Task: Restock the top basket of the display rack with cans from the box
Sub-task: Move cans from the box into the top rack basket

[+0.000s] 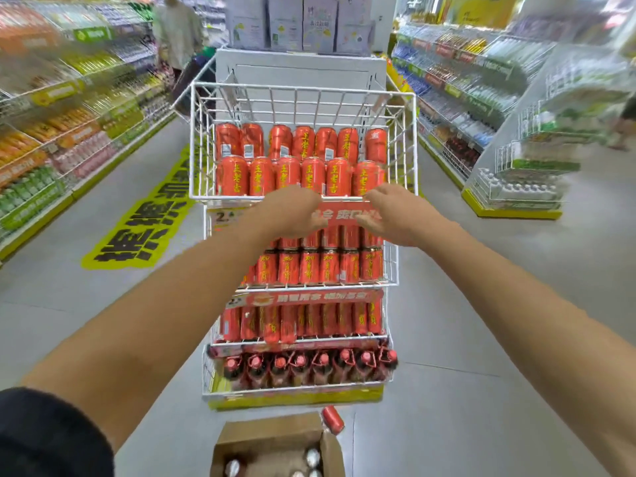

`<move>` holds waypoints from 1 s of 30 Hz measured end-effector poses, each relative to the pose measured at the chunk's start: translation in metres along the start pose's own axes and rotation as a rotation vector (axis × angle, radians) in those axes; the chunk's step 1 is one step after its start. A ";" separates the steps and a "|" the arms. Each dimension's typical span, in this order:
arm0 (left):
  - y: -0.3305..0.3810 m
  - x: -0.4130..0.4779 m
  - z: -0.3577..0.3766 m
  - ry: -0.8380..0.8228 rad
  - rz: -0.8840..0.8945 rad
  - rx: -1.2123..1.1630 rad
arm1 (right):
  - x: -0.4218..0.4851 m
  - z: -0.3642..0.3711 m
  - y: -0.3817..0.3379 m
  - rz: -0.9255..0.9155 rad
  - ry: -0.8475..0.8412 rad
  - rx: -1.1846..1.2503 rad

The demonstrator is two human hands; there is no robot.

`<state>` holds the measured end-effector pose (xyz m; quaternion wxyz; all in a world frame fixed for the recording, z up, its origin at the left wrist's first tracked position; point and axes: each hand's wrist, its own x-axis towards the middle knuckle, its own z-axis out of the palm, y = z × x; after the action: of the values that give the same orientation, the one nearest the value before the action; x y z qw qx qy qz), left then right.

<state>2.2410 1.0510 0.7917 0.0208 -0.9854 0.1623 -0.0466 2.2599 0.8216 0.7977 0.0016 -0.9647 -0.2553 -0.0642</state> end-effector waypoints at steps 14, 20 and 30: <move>-0.016 -0.145 0.132 -0.184 -0.122 -0.252 | -0.064 0.136 -0.117 -0.134 -0.207 0.120; -0.026 -0.218 0.282 -0.442 -0.287 -0.356 | -0.093 0.298 -0.182 -0.226 -0.426 0.241; 0.018 -0.324 0.576 -0.769 -0.382 -0.491 | -0.219 0.569 -0.204 -0.144 -0.869 0.272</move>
<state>1.9868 1.1527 0.1904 -0.1625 -0.9192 -0.0345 0.3571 2.0407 0.9111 0.1997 0.0168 -0.8729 -0.3050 0.3804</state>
